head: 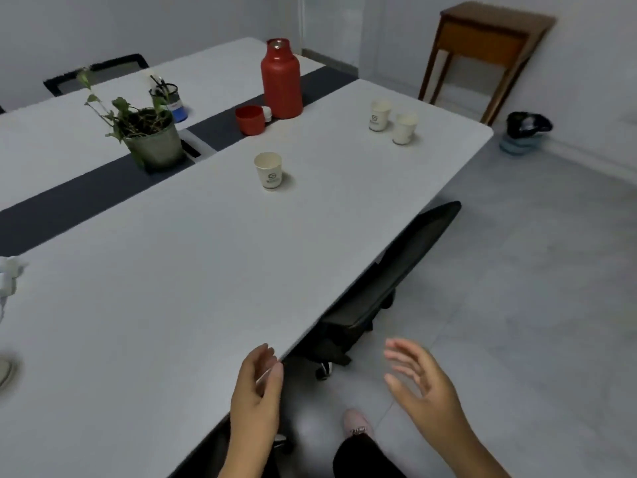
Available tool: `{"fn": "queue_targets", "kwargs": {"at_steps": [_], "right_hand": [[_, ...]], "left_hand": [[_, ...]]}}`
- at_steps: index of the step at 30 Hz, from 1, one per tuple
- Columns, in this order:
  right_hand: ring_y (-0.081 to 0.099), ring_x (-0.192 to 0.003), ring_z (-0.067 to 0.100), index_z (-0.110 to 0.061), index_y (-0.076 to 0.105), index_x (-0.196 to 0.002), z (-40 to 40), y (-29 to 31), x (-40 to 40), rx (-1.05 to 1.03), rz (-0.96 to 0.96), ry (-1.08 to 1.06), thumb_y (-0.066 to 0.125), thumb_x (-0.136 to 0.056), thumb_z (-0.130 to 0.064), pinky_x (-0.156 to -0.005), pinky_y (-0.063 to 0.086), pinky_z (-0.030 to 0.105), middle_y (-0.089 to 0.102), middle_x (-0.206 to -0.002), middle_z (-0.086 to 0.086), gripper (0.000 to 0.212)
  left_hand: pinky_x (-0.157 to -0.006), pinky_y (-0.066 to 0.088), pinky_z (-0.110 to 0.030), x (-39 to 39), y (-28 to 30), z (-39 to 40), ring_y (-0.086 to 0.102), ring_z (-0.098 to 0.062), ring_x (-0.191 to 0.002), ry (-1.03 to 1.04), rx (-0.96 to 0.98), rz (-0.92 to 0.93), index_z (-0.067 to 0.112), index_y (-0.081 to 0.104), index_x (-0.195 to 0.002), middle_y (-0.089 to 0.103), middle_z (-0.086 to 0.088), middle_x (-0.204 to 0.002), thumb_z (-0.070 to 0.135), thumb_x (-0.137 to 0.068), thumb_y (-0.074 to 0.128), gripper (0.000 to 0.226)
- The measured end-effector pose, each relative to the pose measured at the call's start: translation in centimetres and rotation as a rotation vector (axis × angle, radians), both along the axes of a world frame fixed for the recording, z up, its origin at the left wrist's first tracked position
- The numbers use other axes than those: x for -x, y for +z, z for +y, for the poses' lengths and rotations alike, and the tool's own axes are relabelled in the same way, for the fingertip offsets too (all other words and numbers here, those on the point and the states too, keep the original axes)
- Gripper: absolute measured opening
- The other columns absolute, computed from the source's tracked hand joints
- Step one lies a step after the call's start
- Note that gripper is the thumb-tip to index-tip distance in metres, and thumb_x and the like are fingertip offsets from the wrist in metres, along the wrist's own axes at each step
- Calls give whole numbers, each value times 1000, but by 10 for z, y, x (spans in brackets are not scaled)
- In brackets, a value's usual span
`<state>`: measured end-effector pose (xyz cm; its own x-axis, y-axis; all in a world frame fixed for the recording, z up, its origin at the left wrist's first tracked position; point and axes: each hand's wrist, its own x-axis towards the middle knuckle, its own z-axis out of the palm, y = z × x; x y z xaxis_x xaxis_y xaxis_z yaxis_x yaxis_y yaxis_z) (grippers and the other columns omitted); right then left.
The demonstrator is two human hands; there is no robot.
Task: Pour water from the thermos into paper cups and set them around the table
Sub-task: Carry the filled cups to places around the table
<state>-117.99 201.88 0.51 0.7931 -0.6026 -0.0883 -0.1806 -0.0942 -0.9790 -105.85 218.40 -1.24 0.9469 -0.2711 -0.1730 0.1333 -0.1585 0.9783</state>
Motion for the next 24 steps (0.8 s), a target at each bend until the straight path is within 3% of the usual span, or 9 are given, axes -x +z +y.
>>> {"fn": "queue_targets", "kwargs": {"at_steps": [4,8,11,13,16,19,21,24], "right_hand": [[61,-88,-5,-23,54,-95,-12,-32,89,-69,110,-228,60,-74,14,-78,46,8,64,-102,-7,43],[62,-83,-8,-13,59,-97,-37,-51,155,-120,178,-433,62,-71,15,-72,45,3,69,-95,-16,38],[62,-81,-8,-20,59,-92,-78,-62,194,-113,172,-626,63,-70,16,-72,45,3,69,-87,-22,43],[62,-81,-9,-22,59,-88,-121,-68,215,-95,160,-715,64,-69,15,-71,45,2,67,-81,-31,42],[60,-85,-11,-24,56,-92,-195,-68,238,-84,145,-712,63,-72,14,-74,44,2,64,-87,-36,43],[59,-89,-11,-29,52,-96,-271,-58,251,-40,139,-670,61,-74,11,-77,43,2,66,-97,-24,46],[59,-89,-10,-28,52,-97,-317,-55,253,-24,120,-670,61,-74,12,-77,43,3,66,-96,-28,47],[60,-86,-12,-19,52,-99,-375,-63,247,-45,89,-674,59,-73,17,-75,44,3,62,-90,-39,45]], "left_hand": [[-73,40,3,47,-16,-40,57,3,-93,-215,-29,-15,30,52,-98,60,6,-104,-6,-84,53,39],[-69,42,3,94,-48,-82,61,7,-80,-366,-103,92,10,56,-101,61,-14,-101,-15,-78,55,34],[-64,42,3,118,-70,-138,61,8,-75,-460,-185,136,4,57,-98,62,-18,-100,-17,-76,57,31],[-64,41,4,127,-78,-191,60,11,-79,-519,-217,114,10,57,-98,61,-15,-100,-13,-76,60,31],[-67,44,-4,135,-77,-280,57,-7,-92,-594,-181,72,19,52,-103,57,-1,-104,-5,-81,59,33],[-71,37,-10,145,-65,-360,52,3,-92,-626,-128,13,27,51,-103,54,13,-103,0,-83,59,35],[-70,39,-8,151,-58,-400,52,5,-92,-642,-117,5,33,50,-100,53,18,-102,2,-83,59,37],[-70,41,2,149,-61,-449,53,2,-95,-636,-124,-9,25,52,-102,56,7,-103,-5,-81,59,37]]}}
